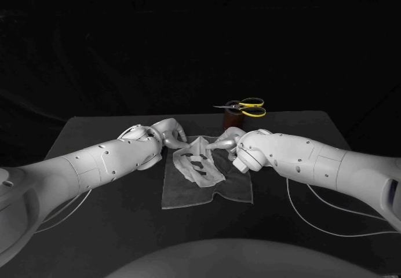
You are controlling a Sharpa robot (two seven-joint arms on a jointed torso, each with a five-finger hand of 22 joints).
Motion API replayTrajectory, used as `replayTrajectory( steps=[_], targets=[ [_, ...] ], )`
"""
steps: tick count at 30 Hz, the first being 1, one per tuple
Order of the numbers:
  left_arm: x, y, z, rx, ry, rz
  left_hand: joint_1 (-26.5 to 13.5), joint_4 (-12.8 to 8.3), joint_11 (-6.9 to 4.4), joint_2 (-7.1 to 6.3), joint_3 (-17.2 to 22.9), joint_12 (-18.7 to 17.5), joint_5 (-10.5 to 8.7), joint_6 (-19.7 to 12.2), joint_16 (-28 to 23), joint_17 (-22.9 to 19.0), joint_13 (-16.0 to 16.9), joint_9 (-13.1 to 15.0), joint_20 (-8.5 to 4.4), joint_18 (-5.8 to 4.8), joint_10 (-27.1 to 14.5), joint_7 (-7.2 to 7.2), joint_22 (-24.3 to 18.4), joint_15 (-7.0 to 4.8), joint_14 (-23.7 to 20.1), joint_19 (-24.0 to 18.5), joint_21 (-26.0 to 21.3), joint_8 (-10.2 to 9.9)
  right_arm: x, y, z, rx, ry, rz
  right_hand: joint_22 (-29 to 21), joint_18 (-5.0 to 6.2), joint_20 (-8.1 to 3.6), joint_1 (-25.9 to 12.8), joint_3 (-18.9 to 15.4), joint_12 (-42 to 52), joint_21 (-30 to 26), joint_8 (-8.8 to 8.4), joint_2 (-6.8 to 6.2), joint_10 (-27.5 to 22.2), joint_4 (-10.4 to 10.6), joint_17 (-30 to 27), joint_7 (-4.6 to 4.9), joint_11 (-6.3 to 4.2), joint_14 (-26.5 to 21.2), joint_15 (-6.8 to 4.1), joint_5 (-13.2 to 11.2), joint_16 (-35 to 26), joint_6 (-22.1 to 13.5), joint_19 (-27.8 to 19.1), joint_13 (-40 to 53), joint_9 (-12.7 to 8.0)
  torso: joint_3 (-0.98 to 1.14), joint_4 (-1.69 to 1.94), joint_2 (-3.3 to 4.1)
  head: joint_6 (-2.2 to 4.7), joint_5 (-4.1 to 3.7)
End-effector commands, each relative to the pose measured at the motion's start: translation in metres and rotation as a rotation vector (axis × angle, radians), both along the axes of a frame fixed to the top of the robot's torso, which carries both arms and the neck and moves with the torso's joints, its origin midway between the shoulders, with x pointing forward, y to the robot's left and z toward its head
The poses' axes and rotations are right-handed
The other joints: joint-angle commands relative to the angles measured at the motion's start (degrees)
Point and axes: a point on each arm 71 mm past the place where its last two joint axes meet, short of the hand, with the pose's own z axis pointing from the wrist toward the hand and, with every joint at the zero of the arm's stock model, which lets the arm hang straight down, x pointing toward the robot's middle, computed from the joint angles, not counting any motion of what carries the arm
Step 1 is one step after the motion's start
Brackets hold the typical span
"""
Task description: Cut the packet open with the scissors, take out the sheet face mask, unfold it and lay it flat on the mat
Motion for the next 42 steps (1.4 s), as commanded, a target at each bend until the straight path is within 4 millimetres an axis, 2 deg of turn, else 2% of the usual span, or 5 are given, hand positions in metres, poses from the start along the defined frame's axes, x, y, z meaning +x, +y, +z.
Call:
replayTrajectory(
  steps=[1,20,25,32,42],
  targets=[
    [0.0,-0.003,-0.001,0.024,0.026,0.003,0.51,0.03,-0.13,0.11,-0.35,0.37,0.2,0.51,0.2,15.06,0.1,0.08,0.03,-0.74,0.47,0.05,7.09,-0.23,6.25,0.6,0.21,-0.17,-0.003,0.003,-0.004,-0.023,0.03,0.034,7.6,-0.47,0.04,-0.31,-0.43,0.19,0.04,0.07,0.1,5.98,0.07,15.08,-0.06,0.28,5.99,0.19,-0.35,0.35,-0.26,0.05,15.05,-0.05,-0.03,-0.02,0.11,-0.01,0.15],
    [-0.003,-0.016,-0.005,0.058,0.056,-0.023,1.21,0.12,-0.24,0.41,-0.98,1.21,0.2,1.17,0.2,15.06,1.72,0.25,0.01,-0.89,1.44,-0.12,7.58,-0.3,6.25,0.95,0.77,-0.07,-0.004,0.014,-0.002,-0.068,-0.006,0.084,7.65,-0.41,-0.54,3.13,-0.85,0.19,0.67,2.4,0.43,5.98,-1.33,15.08,-1.53,-0.96,5.99,-0.78,-0.33,0.35,3.04,-0.1,15.05,0.95,0.06,-0.08,0.31,-0.01,0.33],
    [-0.003,-0.018,-0.005,0.07,0.046,-0.009,3.17,-0.18,-0.51,2.0,-0.18,1.4,0.21,1.89,0.2,15.06,2.19,0.4,-0.17,-0.96,1.68,-0.38,7.81,-0.54,6.25,1.12,1.05,-0.04,-0.004,0.016,0.0,-0.083,-0.037,0.093,7.68,-0.43,-0.84,4.63,-0.34,0.19,0.95,3.06,0.77,5.98,-2.24,15.08,-2.09,-1.45,5.99,-1.18,-0.33,0.35,3.91,-0.1,15.05,1.2,0.02,-0.12,0.39,-0.01,0.32],
    [-0.002,-0.019,-0.004,0.08,0.033,0.01,6.2,-1.18,-0.68,4.86,3.91,1.32,0.22,2.74,0.2,15.06,2.53,0.36,-0.4,-1.01,1.65,-0.48,8.0,-0.73,6.25,1.23,1.26,-0.54,-0.003,0.017,0.004,-0.096,-0.081,0.09,7.79,-0.51,-1.39,7.08,1.37,0.19,1.66,3.95,1.71,5.98,-4.05,15.08,-2.91,-2.18,5.99,-1.81,-0.33,0.35,5.14,-0.01,15.05,1.47,0.07,-0.11,0.44,-0.01,0.14],
    [0.0,-0.013,-0.001,0.078,0.014,0.029,6.52,-1.79,-0.61,5.33,6.5,1.33,0.22,3.14,0.2,15.06,2.78,0.43,-0.38,-1.01,1.67,-0.38,8.01,-0.68,6.25,1.22,1.27,-0.77,-0.001,0.012,0.007,-0.094,-0.124,0.055,7.85,-0.56,-2.03,8.59,4.2,0.19,2.13,4.99,3.37,5.98,-5.65,15.08,-3.88,-3.03,5.99,-2.54,-0.32,0.35,6.29,0.03,15.05,1.94,0.11,-0.07,0.48,-0.01,0.07]
  ],
)
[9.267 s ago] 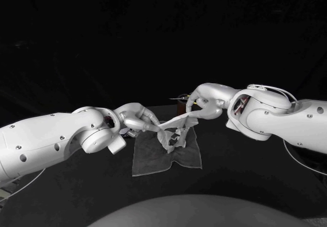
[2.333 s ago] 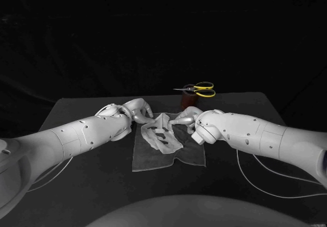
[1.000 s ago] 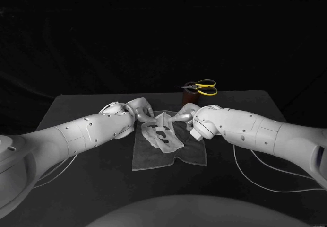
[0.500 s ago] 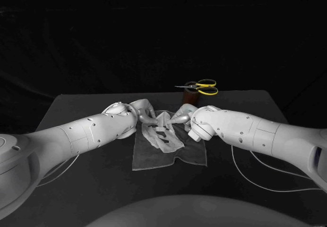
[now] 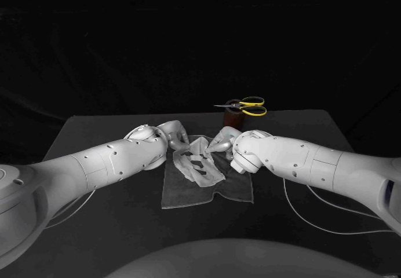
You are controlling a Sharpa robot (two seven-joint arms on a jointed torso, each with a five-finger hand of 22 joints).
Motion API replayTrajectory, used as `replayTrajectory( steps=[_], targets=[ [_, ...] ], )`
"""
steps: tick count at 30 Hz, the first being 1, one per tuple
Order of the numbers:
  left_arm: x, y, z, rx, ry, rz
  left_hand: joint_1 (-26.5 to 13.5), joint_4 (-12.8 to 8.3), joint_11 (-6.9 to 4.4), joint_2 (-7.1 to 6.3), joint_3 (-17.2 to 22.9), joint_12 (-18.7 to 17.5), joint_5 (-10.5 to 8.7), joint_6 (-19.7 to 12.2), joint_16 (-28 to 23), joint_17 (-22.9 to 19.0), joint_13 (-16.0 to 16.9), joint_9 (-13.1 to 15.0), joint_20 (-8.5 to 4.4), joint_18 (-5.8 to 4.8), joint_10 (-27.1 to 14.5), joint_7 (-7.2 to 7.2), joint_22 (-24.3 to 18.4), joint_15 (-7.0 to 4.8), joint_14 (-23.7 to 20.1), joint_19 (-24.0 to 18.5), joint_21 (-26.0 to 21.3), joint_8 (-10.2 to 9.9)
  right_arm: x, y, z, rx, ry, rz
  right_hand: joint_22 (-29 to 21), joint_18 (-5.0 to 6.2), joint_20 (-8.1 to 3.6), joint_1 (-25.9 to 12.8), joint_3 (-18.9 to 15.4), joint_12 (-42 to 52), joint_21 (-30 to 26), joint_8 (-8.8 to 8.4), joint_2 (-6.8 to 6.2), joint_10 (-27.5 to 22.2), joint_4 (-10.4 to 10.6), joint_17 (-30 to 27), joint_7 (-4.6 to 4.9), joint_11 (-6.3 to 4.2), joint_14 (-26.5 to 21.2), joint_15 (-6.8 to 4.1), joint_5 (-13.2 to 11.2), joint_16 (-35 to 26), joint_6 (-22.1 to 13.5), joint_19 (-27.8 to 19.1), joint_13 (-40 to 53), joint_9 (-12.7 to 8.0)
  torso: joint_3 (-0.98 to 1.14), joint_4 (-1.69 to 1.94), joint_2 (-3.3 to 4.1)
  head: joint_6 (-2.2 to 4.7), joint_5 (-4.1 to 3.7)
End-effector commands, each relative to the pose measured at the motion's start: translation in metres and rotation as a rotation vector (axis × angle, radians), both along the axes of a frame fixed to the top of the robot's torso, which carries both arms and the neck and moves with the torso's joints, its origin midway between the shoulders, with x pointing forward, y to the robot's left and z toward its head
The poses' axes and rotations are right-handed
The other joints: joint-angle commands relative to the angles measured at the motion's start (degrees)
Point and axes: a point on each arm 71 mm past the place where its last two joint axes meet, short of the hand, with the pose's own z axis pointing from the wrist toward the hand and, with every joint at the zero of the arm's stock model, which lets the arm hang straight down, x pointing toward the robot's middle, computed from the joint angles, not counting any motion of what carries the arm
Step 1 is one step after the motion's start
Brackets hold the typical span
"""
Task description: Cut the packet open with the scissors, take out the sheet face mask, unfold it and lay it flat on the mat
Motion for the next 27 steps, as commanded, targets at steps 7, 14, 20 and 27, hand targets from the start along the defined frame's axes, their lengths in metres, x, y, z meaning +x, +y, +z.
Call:
replayTrajectory(
  steps=[7,14,20,27],
  targets=[
    [0.002,0.005,0.005,0.0,-0.04,0.012,0.55,-1.48,0.08,0.45,3.84,0.56,0.24,1.6,0.38,15.06,1.3,0.52,-0.15,-1.07,0.6,0.07,8.17,-0.47,6.04,1.15,0.45,0.25,0.002,-0.007,0.005,0.011,-0.073,-0.047,7.93,-0.26,-0.68,0.88,4.05,0.32,0.79,1.53,1.84,5.85,-1.32,15.09,-0.12,-0.61,6.07,-0.77,-0.16,0.2,0.55,0.1,15.1,1.12,0.04,0.03,0.07,-0.01,0.02],
    [0.002,0.005,0.008,-0.029,-0.076,-0.002,-2.2,-4.12,-0.23,-0.33,11.43,2.23,0.24,2.06,0.38,15.06,5.53,2.36,-0.36,-1.31,3.47,-0.17,8.95,-0.72,6.04,1.68,1.34,1.91,0.001,-0.012,0.006,0.032,-0.084,-0.062,7.96,-0.31,-0.71,-0.23,6.05,0.32,1.05,2.44,1.84,5.85,-1.94,15.09,-0.1,-0.58,6.07,-0.74,-0.16,0.2,0.42,0.11,15.1,1.86,0.03,0.02,0.12,-0.01,0.24],
    [0.003,0.008,0.01,-0.041,-0.097,0.011,-5.93,-6.61,-0.49,-1.29,18.08,2.43,0.37,1.47,0.38,15.06,6.67,4.73,-0.64,-1.42,4.27,-0.49,9.31,-1.0,6.04,1.92,1.76,3.44,0.0,-0.017,0.006,0.034,-0.073,-0.064,7.95,-0.3,-0.72,-0.46,6.41,0.32,1.03,2.61,1.85,5.85,-2.03,15.09,-0.1,-0.59,6.07,-0.75,-0.17,0.2,0.38,0.09,15.1,1.99,0.05,-0.02,0.13,-0.01,0.43],
    [0.004,0.017,0.012,-0.076,-0.116,0.039,-7.92,-7.57,-0.47,-1.83,20.52,1.81,0.35,0.94,0.38,15.06,5.86,6.17,-0.7,-1.4,3.8,-0.41,9.27,-1.03,6.04,1.88,1.72,4.06,-0.001,-0.024,0.005,0.028,-0.062,-0.068,7.89,-0.26,-0.72,-0.88,6.93,0.32,0.79,2.87,1.75,5.85,-2.2,15.09,-0.12,-0.6,6.07,-0.76,-0.17,0.2,0.29,0.01,15.1,2.21,0.04,0.01,0.21,-0.01,0.31]
  ],
)
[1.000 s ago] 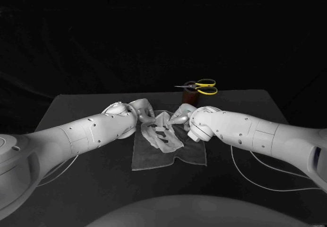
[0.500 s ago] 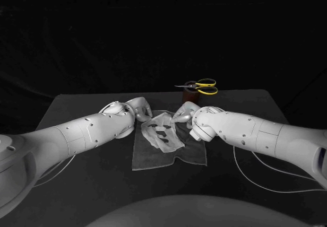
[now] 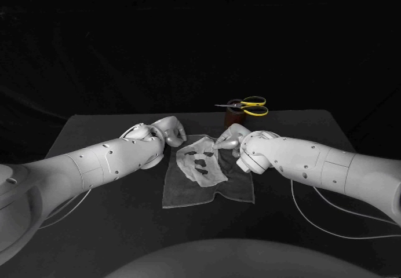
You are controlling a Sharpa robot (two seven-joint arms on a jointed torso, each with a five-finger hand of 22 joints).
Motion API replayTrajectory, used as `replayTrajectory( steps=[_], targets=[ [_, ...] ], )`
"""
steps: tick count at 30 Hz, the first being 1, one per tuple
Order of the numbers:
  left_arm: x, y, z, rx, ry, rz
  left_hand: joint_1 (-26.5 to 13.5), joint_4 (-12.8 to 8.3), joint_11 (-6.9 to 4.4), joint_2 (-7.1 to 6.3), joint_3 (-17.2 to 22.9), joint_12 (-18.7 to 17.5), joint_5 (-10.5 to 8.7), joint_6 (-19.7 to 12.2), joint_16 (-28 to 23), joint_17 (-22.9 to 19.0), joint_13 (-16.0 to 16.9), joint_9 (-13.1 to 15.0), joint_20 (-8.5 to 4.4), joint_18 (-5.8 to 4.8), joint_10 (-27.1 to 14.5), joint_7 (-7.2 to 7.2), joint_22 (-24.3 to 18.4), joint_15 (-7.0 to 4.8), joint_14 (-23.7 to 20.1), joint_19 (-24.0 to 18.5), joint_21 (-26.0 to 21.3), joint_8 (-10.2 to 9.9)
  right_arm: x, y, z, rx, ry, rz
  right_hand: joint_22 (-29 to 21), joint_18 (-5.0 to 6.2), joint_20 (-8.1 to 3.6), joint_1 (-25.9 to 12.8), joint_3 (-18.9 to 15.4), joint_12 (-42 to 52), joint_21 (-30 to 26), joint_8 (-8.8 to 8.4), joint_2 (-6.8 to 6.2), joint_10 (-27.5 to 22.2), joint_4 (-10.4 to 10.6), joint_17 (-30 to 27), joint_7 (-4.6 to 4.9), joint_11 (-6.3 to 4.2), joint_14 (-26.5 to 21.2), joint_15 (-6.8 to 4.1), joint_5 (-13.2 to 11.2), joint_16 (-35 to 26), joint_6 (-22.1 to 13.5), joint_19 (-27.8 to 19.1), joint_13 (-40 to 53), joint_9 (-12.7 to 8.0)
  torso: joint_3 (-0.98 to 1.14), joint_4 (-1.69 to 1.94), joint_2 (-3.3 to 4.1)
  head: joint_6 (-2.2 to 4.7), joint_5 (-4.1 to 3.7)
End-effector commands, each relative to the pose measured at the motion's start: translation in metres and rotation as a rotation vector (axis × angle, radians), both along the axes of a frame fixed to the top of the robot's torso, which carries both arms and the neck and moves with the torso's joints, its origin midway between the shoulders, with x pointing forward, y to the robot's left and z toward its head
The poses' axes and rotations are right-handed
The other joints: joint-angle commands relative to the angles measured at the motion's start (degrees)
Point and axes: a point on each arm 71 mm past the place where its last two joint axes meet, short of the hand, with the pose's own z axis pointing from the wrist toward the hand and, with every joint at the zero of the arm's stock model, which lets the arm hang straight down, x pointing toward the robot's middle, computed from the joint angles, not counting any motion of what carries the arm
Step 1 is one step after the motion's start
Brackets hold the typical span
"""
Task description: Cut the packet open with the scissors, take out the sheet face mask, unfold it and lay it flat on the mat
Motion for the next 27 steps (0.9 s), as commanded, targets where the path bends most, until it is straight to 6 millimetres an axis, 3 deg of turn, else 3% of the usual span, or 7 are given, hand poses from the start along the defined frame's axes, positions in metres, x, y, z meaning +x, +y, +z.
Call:
replayTrajectory(
  steps=[1,3,4,6,7,20,27],
  targets=[
    [0.001,0.002,0.005,-0.06,-0.037,0.01,-1.8,0.47,0.2,-0.16,0.44,-1.11,0.08,-0.85,0.2,15.06,-2.57,0.48,-0.44,-0.45,-1.25,0.19,9.11,-0.28,6.06,1.53,-0.3,0.41,0.0,-0.003,0.0,0.003,-0.001,-0.001,7.85,-0.2,-0.33,-0.69,1.73,0.2,0.03,1.12,-0.28,6.06,-1.42,15.05,-0.01,-0.42,5.98,-0.28,0.14,0.19,0.35,-0.01,15.09,1.82,-0.01,0.0,0.06,-0.01,-0.22],
    [0.001,0.003,0.006,-0.08,-0.035,0.01,-4.08,1.64,0.32,-0.78,-1.34,-2.82,-0.05,-1.61,0.2,15.06,-5.59,0.99,-0.26,-0.27,-3.07,0.03,8.56,-0.08,6.06,1.11,-0.94,0.51,0.0,-0.003,0.0,0.003,0.002,0.001,7.85,-0.2,-0.33,-0.69,1.73,0.2,0.03,1.12,-0.28,6.06,-1.42,15.05,-0.01,-0.42,5.98,-0.28,0.14,0.19,0.35,-0.01,15.09,1.82,-0.01,-0.04,0.04,-0.01,-0.25],
    [0.0,0.002,0.006,-0.09,-0.032,0.008,-7.33,3.34,0.52,-2.7,-4.47,-3.43,0.0,-2.67,0.2,15.06,-6.74,1.0,-0.18,-0.09,-3.84,0.03,8.04,-0.02,6.06,0.7,-1.54,-0.04,0.0,-0.003,0.0,0.002,0.003,0.002,7.85,-0.2,-0.33,-0.69,1.73,0.2,0.03,1.12,-0.28,6.06,-1.42,15.05,-0.01,-0.42,5.98,-0.28,0.14,0.19,0.35,-0.01,15.09,1.82,-0.02,-0.05,0.04,-0.01,-0.22],
    [0.0,0.0,0.006,-0.101,-0.026,0.002,-10.06,4.77,0.48,-5.04,-8.72,-3.76,-0.08,-3.2,0.2,15.06,-7.29,1.25,-0.08,-0.01,-4.38,0.13,7.8,0.06,6.06,0.5,-1.84,-0.23,0.0,-0.002,0.0,0.002,0.006,0.006,7.84,-0.19,-0.33,-0.82,1.86,0.2,-0.01,1.2,-0.38,6.06,-1.5,15.05,-0.01,-0.42,5.98,-0.29,0.14,0.19,0.29,-0.03,15.09,1.89,-0.01,-0.02,0.03,-0.01,-0.23],
    [0.0,-0.002,0.006,-0.103,-0.021,-0.002,-10.06,5.15,0.16,-5.27,-11.31,-3.71,-0.03,-3.19,0.2,15.06,-7.16,1.63,-0.1,0.0,-4.4,-0.07,7.76,-0.13,6.06,0.48,-1.9,-0.08,0.0,-0.001,0.0,0.002,0.007,0.008,7.81,-0.17,-0.33,-0.89,1.92,0.2,-0.14,1.23,-0.43,6.06,-1.54,15.05,-0.01,-0.42,5.98,-0.29,0.14,0.19,0.25,-0.07,15.09,1.92,0.0,0.01,0.05,-0.01,-0.24],
    [0.001,-0.026,0.005,-0.076,-0.029,-0.032,-4.49,7.36,-0.72,-4.22,-26.72,-1.87,-0.04,-2.39,0.2,15.06,-3.65,4.93,-0.93,-0.11,-2.68,-1.17,8.01,-0.97,6.06,0.82,-1.67,2.98,0.0,0.002,0.0,0.0,0.006,0.018,7.75,-0.13,-0.33,-1.07,2.07,0.2,-0.41,1.32,-0.56,6.06,-1.63,15.05,-0.01,-0.42,5.98,-0.28,0.14,0.19,0.17,-0.14,15.09,2.0,-0.02,0.01,0.13,-0.01,-0.17],
    [0.0,-0.035,0.003,-0.059,-0.029,-0.055,-1.61,7.65,-0.67,-3.38,-29.55,-2.2,-0.05,-3.02,0.2,15.06,-4.14,5.38,-0.97,-0.13,-3.21,-1.16,8.06,-1.0,6.06,0.86,-1.63,3.29,0.0,0.002,0.0,0.003,-0.002,0.016,7.75,-0.13,-0.33,-1.07,2.07,0.2,-0.41,1.32,-0.56,6.06,-1.63,15.05,-0.01,-0.42,5.98,-0.28,0.14,0.19,0.17,-0.14,15.09,2.0,0.03,-0.09,0.16,-0.01,-0.14]
  ],
)
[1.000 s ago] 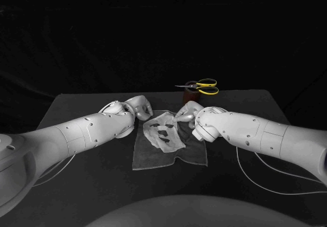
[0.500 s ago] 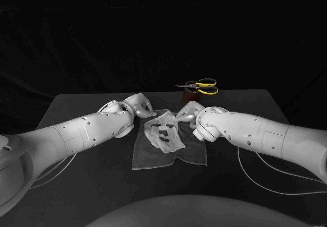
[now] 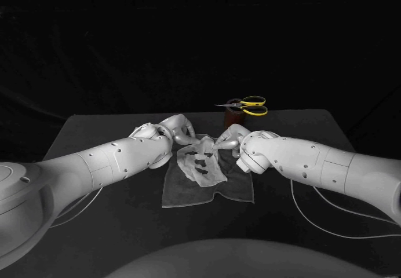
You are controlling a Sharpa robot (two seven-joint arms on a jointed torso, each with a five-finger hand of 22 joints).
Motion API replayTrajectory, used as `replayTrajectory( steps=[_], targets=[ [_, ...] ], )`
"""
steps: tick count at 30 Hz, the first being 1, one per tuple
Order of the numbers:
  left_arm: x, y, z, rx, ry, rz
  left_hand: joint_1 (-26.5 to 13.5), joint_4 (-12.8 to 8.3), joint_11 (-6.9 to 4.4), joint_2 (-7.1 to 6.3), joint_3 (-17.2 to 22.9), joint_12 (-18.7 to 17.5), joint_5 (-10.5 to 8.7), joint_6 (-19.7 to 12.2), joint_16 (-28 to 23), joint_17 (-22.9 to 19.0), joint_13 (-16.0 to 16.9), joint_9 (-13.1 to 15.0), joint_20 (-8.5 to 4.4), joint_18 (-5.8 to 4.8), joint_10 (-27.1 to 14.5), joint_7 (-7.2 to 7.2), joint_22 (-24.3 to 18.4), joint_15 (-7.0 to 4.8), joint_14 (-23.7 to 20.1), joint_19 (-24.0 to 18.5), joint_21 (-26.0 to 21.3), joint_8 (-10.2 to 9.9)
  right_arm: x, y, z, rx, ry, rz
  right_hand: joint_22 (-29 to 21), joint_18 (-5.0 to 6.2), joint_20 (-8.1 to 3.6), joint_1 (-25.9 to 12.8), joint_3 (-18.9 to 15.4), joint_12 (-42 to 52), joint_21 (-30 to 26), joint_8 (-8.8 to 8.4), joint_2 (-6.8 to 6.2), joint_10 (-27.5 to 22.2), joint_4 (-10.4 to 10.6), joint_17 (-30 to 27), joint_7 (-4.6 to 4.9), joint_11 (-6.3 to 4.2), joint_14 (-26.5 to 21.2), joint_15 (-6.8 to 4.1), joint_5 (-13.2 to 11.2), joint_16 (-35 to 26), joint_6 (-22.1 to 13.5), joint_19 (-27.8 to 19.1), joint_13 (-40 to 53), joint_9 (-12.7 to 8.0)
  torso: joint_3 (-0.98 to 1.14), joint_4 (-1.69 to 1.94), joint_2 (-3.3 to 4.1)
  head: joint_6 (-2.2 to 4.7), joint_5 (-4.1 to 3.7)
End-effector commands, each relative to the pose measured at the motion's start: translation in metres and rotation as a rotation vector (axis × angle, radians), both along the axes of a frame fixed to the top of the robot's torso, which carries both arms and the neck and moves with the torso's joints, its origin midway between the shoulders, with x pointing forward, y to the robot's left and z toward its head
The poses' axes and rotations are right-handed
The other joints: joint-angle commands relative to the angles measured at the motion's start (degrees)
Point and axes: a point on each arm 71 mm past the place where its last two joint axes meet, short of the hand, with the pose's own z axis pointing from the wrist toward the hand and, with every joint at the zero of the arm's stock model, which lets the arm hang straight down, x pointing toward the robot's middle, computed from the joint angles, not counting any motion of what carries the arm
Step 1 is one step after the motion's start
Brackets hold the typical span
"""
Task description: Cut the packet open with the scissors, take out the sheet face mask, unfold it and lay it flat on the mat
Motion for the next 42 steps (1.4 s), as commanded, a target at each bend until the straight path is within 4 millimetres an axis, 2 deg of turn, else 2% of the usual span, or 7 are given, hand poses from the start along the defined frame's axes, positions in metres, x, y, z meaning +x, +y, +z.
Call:
replayTrajectory(
  steps=[1,7,14,26,34,38,42],
  targets=[
    [0.0,-0.005,0.0,0.018,-0.014,-0.023,1.7,-0.03,0.0,0.28,-0.92,-0.63,-0.29,-0.74,0.22,15.06,-1.6,0.05,-0.51,-0.13,-1.1,0.06,8.01,-0.34,6.04,0.88,0.16,-0.05,0.0,0.001,0.001,0.002,-0.009,0.011,7.77,0.23,-0.35,-0.21,0.79,0.19,-0.18,0.16,0.3,6.07,-0.35,15.09,0.03,-0.43,6.0,-0.31,0.31,0.4,0.5,-0.13,15.06,1.99,0.03,-0.03,0.05,-0.01,0.01],
    [-0.001,-0.012,-0.003,0.036,-0.023,-0.038,2.69,0.13,0.25,0.5,-1.74,-1.6,-0.31,-1.33,0.22,15.06,-3.08,-0.11,-0.39,-0.1,-2.17,0.38,7.9,-0.14,6.04,0.78,0.02,-0.54,-0.001,0.001,0.001,0.003,-0.012,0.009,7.76,0.23,-0.35,-0.36,0.9,0.19,-0.18,0.24,0.2,6.07,-0.43,15.09,0.02,-0.43,6.0,-0.31,0.31,0.4,0.45,-0.14,15.06,2.06,0.02,-0.08,0.08,-0.01,-0.09],
    [-0.001,-0.014,-0.005,0.07,-0.039,-0.045,5.01,1.24,2.38,1.12,-5.43,-3.5,-0.32,-5.7,0.22,15.06,-5.93,-2.13,1.03,0.19,-4.88,2.79,7.0,1.67,6.04,-0.01,-1.1,-4.81,-0.001,-0.001,0.001,0.002,-0.015,0.004,7.78,0.22,-0.35,-0.4,0.98,0.19,-0.09,0.29,0.18,6.07,-0.48,15.09,0.01,-0.44,6.0,-0.31,0.31,0.4,0.44,-0.13,15.06,2.1,0.05,-0.02,0.03,-0.01,-0.28],
    [-0.004,-0.012,-0.006,0.115,-0.045,-0.071,8.75,0.91,2.91,3.04,-5.55,-3.76,-0.28,-5.73,0.22,15.06,-6.54,-3.3,1.76,0.27,-5.85,3.37,6.9,2.23,6.04,-0.16,-1.24,-6.13,0.0,-0.004,0.002,-0.001,-0.019,-0.005,7.79,0.21,-0.35,-0.43,1.06,0.19,-0.02,0.35,0.18,6.07,-0.51,15.09,0.0,-0.45,6.0,-0.32,0.32,0.4,0.44,-0.12,15.06,2.14,-0.07,0.13,0.03,-0.01,-0.34],
    [-0.006,-0.011,-0.008,0.124,-0.04,-0.078,11.29,0.79,2.71,4.68,-1.87,-3.32,-0.24,-3.79,0.22,15.06,-5.76,-4.97,1.79,0.24,-5.0,3.2,7.04,2.12,6.04,-0.06,-1.07,-7.68,0.0,-0.006,0.002,-0.003,-0.022,-0.011,7.79,0.21,-0.35,-0.43,1.06,0.19,-0.02,0.35,0.18,6.07,-0.51,15.09,0.0,-0.45,6.0,-0.32,0.32,0.4,0.44,-0.12,15.06,2.14,-0.09,0.1,0.05,-0.01,-0.25],
    [-0.005,-0.01,-0.009,0.127,-0.035,-0.077,11.31,0.89,2.63,3.66,2.42,-3.16,-0.24,-2.12,0.22,15.06,-5.48,-6.97,1.65,0.14,-4.42,3.15,7.33,2.03,6.04,0.17,-0.71,-9.67,0.0,-0.006,0.002,-0.002,-0.021,-0.012,7.79,0.21,-0.36,-0.52,1.22,0.19,-0.01,0.45,0.18,6.07,-0.58,15.09,-0.02,-0.46,6.0,-0.33,0.3,0.4,0.44,-0.13,15.06,2.22,-0.06,0.04,0.09,-0.01,-0.23],
    [-0.005,-0.01,-0.01,0.133,-0.027,-0.074,10.59,1.0,2.81,2.76,4.43,-3.05,-0.26,-1.89,0.22,15.06,-5.26,-8.14,1.72,0.08,-4.16,3.41,7.46,2.16,6.04,0.28,-0.54,-10.88,0.0,-0.006,0.002,-0.002,-0.021,-0.012,7.79,0.21,-0.36,-0.52,1.22,0.19,-0.01,0.45,0.18,6.07,-0.58,15.09,-0.02,-0.46,6.0,-0.33,0.3,0.4,0.44,-0.13,15.06,2.22,-0.02,0.03,0.1,-0.01,-0.21]
  ],
)
